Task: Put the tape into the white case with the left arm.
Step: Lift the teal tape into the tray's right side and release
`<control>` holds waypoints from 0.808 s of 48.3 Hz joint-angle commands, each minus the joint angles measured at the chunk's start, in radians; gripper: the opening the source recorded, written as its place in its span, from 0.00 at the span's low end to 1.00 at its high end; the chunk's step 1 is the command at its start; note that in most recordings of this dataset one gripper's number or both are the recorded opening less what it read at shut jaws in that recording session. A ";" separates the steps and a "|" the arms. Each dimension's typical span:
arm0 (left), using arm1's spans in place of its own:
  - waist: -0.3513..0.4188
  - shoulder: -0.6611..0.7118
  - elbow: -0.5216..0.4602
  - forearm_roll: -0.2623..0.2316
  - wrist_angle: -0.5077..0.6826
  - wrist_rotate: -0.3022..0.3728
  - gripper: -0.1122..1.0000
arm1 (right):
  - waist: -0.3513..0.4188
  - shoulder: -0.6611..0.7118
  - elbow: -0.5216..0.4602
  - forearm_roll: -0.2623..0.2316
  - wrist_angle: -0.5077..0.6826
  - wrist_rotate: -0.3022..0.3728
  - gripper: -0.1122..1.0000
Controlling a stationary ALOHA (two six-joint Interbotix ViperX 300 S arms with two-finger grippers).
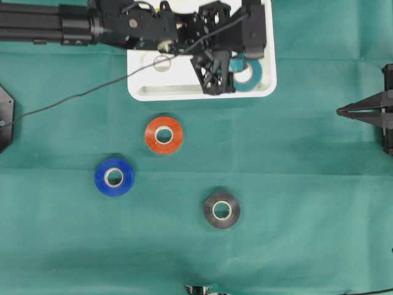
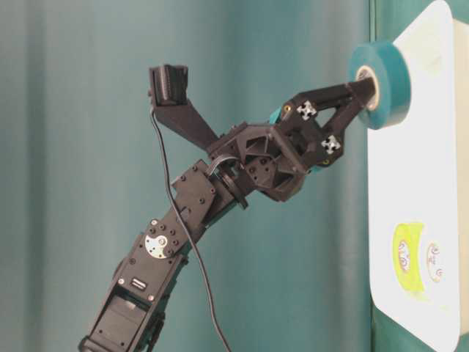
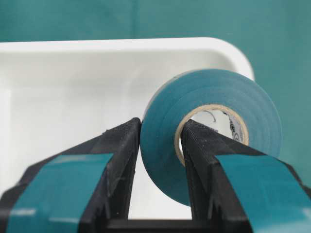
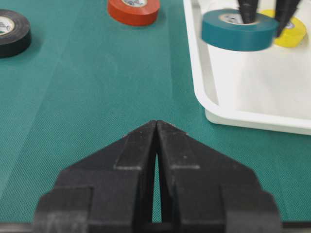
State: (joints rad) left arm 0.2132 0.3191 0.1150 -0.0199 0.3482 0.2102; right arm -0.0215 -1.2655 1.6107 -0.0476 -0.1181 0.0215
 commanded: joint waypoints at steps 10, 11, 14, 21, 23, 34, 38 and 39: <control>0.025 -0.023 0.005 0.000 -0.029 0.040 0.34 | -0.002 0.014 -0.011 -0.002 -0.009 -0.002 0.02; 0.025 -0.021 0.006 0.000 -0.031 0.041 0.34 | -0.002 0.014 -0.011 -0.002 -0.009 -0.002 0.02; 0.025 -0.021 0.006 0.000 -0.038 0.041 0.34 | -0.002 0.014 -0.009 -0.002 -0.009 -0.002 0.02; 0.025 -0.008 0.002 -0.002 -0.046 0.041 0.34 | -0.002 0.014 -0.009 -0.003 -0.009 -0.002 0.02; 0.023 0.002 -0.003 -0.002 -0.048 0.041 0.34 | -0.002 0.014 -0.009 -0.003 -0.011 -0.002 0.02; 0.014 0.015 -0.005 0.000 -0.046 0.041 0.40 | 0.000 0.014 -0.009 -0.002 -0.009 -0.002 0.02; 0.008 0.003 -0.003 -0.002 -0.046 0.043 0.64 | -0.002 0.014 -0.009 -0.002 -0.009 -0.002 0.02; 0.006 0.002 -0.003 -0.002 -0.046 0.043 0.69 | -0.002 0.014 -0.009 -0.003 -0.009 -0.002 0.02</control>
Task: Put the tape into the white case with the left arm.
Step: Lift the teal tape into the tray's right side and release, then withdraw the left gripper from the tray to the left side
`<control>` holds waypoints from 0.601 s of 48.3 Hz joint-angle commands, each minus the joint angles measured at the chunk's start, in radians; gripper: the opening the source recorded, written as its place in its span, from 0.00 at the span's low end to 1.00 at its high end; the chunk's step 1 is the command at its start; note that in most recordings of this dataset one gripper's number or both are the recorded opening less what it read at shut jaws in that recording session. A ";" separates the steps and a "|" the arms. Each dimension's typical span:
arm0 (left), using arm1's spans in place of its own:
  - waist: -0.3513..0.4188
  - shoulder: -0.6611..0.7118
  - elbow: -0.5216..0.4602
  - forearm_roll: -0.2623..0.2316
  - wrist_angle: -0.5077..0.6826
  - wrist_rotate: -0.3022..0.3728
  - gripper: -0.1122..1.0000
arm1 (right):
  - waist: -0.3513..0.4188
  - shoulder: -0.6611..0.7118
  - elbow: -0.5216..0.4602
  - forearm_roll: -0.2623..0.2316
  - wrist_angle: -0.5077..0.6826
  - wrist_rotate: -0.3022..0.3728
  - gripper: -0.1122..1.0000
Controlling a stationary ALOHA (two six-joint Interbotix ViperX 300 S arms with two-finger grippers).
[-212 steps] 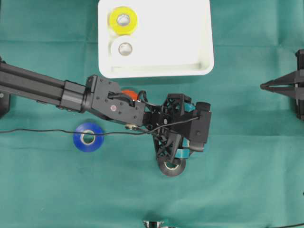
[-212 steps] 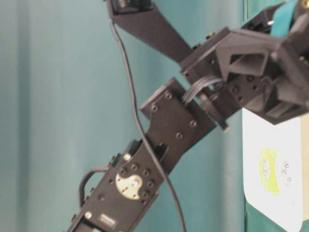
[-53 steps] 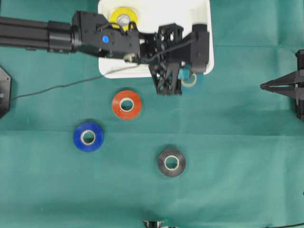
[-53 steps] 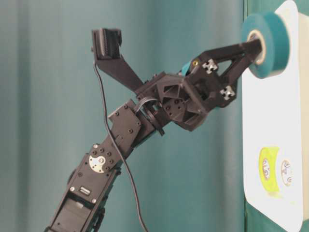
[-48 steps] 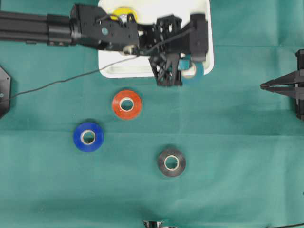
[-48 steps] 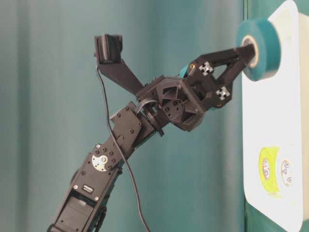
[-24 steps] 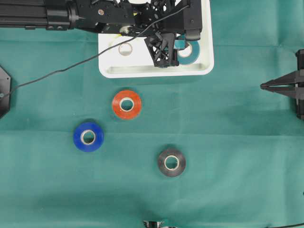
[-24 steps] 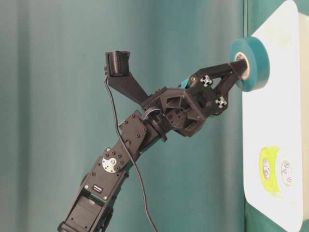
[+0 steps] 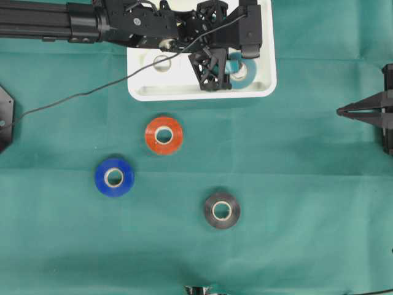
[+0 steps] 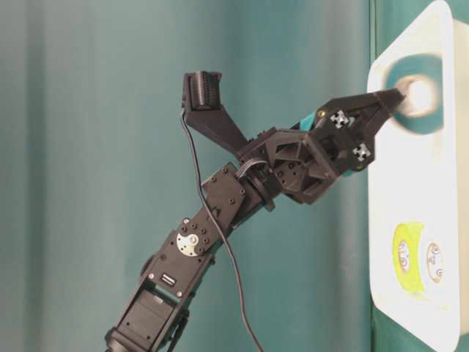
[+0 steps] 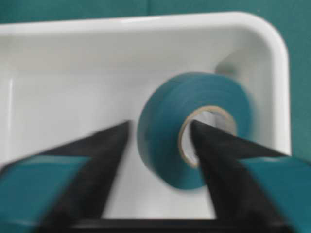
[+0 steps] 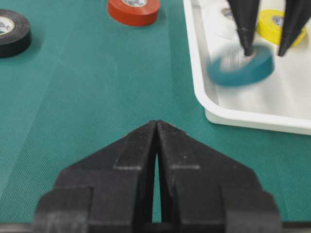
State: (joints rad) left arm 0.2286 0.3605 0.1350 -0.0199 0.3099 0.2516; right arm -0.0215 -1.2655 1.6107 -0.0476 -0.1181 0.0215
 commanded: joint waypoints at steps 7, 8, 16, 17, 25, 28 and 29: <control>-0.014 -0.054 -0.021 -0.002 -0.009 0.000 0.91 | -0.002 0.014 -0.011 -0.011 -0.011 -0.002 0.02; -0.012 -0.054 -0.021 -0.002 -0.009 -0.002 0.90 | -0.002 0.014 -0.009 -0.012 -0.011 -0.002 0.02; -0.014 -0.054 -0.017 -0.002 -0.009 -0.002 0.89 | -0.002 0.014 -0.009 -0.031 -0.012 -0.002 0.02; -0.014 -0.054 -0.017 -0.002 -0.009 -0.003 0.89 | -0.002 0.014 -0.009 -0.032 -0.011 -0.002 0.02; -0.020 -0.067 -0.008 -0.002 -0.008 -0.003 0.89 | -0.002 0.014 -0.009 -0.034 -0.011 -0.002 0.02; -0.025 -0.086 0.000 -0.002 -0.008 -0.003 0.89 | -0.002 0.014 -0.009 -0.034 -0.012 -0.002 0.02; -0.028 -0.092 0.005 -0.002 -0.008 -0.003 0.89 | -0.002 0.014 -0.009 -0.034 -0.012 -0.002 0.02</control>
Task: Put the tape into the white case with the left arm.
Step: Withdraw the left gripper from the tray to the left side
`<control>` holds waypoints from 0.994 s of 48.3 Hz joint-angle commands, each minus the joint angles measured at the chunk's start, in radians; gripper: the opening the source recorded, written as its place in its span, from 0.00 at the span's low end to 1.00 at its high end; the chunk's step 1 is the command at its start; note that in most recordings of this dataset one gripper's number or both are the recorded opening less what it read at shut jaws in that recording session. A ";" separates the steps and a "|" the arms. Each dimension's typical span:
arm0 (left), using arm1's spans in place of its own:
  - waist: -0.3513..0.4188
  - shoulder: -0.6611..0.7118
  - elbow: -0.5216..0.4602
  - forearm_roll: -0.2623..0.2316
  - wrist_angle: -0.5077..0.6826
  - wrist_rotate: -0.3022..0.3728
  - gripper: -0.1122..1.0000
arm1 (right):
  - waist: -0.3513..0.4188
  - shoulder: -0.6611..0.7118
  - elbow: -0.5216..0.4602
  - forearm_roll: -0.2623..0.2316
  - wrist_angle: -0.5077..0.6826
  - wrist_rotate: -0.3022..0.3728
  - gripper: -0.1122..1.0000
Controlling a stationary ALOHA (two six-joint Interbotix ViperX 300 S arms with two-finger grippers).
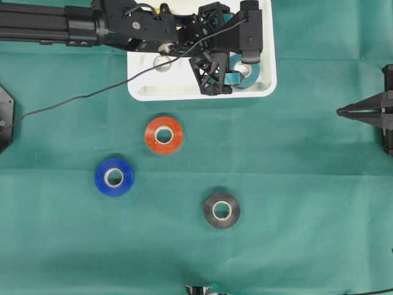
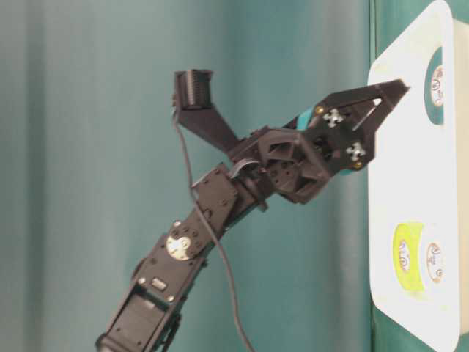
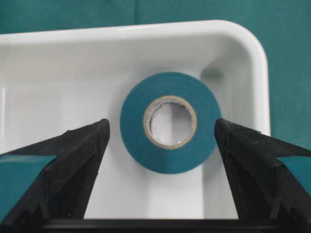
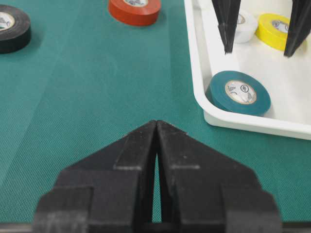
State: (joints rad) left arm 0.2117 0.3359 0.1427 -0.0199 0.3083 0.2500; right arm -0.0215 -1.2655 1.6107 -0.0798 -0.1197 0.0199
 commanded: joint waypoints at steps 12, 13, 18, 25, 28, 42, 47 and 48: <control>-0.055 -0.178 0.089 -0.002 -0.006 -0.003 0.89 | -0.002 0.014 -0.009 -0.002 -0.011 0.000 0.02; -0.061 -0.190 0.098 -0.002 -0.008 -0.003 0.89 | -0.002 0.015 -0.009 -0.002 -0.009 0.000 0.02; -0.086 -0.236 0.147 -0.003 -0.008 -0.005 0.89 | -0.002 0.014 -0.009 -0.002 -0.009 0.000 0.02; -0.114 -0.310 0.224 -0.003 -0.023 -0.005 0.89 | -0.002 0.014 -0.009 -0.002 -0.009 0.000 0.02; -0.124 -0.348 0.267 -0.003 -0.054 -0.005 0.89 | -0.002 0.015 -0.009 -0.002 -0.011 0.000 0.02; -0.158 -0.535 0.525 -0.005 -0.327 -0.006 0.89 | -0.002 0.014 -0.009 -0.003 -0.009 0.000 0.02; -0.164 -0.595 0.609 -0.006 -0.394 -0.009 0.88 | -0.002 0.015 -0.009 -0.002 -0.009 0.000 0.02; -0.166 -0.606 0.624 -0.008 -0.402 -0.011 0.88 | -0.002 0.014 -0.009 -0.003 -0.009 0.000 0.02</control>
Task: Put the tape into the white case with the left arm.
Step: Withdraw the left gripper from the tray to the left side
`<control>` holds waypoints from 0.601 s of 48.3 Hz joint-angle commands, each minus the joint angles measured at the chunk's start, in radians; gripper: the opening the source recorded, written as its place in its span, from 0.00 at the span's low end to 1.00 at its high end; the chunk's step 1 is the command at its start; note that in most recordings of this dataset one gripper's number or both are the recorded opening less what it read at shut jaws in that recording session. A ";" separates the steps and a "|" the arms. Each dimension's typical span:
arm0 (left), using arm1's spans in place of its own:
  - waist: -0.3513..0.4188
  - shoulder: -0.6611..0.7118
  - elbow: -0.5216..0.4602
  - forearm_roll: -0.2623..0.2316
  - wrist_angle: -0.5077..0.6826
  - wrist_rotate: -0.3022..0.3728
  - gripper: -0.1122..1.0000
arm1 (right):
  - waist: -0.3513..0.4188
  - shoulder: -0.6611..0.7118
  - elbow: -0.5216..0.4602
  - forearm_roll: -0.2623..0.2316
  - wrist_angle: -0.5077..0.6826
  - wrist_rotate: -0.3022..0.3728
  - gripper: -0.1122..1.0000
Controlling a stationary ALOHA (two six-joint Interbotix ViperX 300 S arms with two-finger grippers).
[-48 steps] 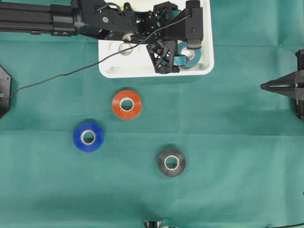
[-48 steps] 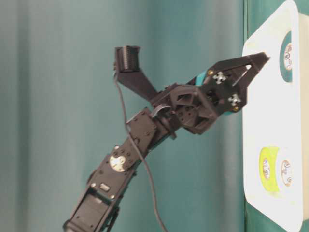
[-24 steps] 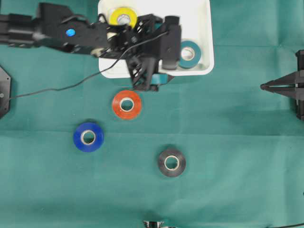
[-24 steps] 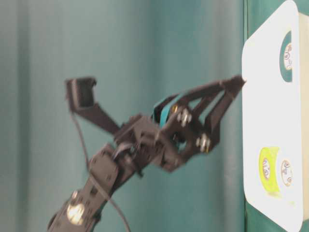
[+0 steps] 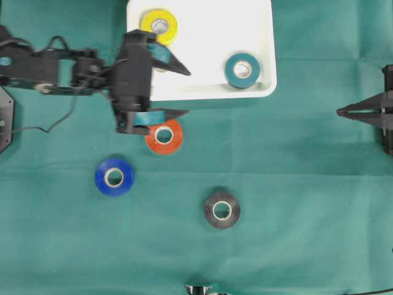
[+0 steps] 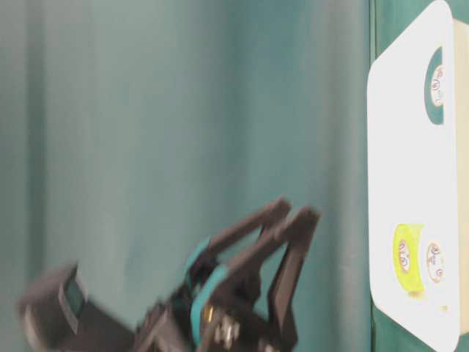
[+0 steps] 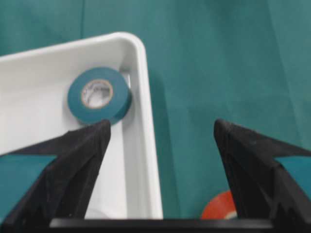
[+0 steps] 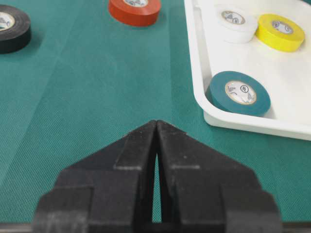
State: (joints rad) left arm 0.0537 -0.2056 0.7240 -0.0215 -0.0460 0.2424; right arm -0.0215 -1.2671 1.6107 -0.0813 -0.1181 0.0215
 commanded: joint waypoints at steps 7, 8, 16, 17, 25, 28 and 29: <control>-0.026 -0.127 0.112 -0.006 -0.052 -0.003 0.88 | -0.002 0.017 -0.009 0.000 -0.012 -0.002 0.02; -0.029 -0.133 0.118 -0.006 -0.052 -0.003 0.88 | -0.002 0.015 -0.009 0.000 -0.012 -0.002 0.02; -0.067 -0.184 0.158 -0.006 -0.052 -0.020 0.88 | -0.002 0.015 -0.009 0.000 -0.011 -0.002 0.02; -0.071 -0.189 0.163 -0.006 -0.052 -0.026 0.88 | -0.002 0.015 -0.009 0.000 -0.012 -0.002 0.02; -0.087 -0.235 0.215 -0.006 -0.052 -0.074 0.88 | -0.002 0.015 -0.009 0.000 -0.011 -0.002 0.02; -0.089 -0.253 0.241 -0.006 -0.054 -0.095 0.88 | -0.002 0.017 -0.009 0.000 -0.012 -0.002 0.02; -0.087 -0.265 0.253 -0.006 -0.057 -0.103 0.88 | -0.002 0.015 -0.009 -0.002 -0.011 -0.002 0.02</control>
State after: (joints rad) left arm -0.0307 -0.4357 0.9649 -0.0245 -0.0905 0.1534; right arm -0.0215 -1.2671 1.6107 -0.0813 -0.1197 0.0215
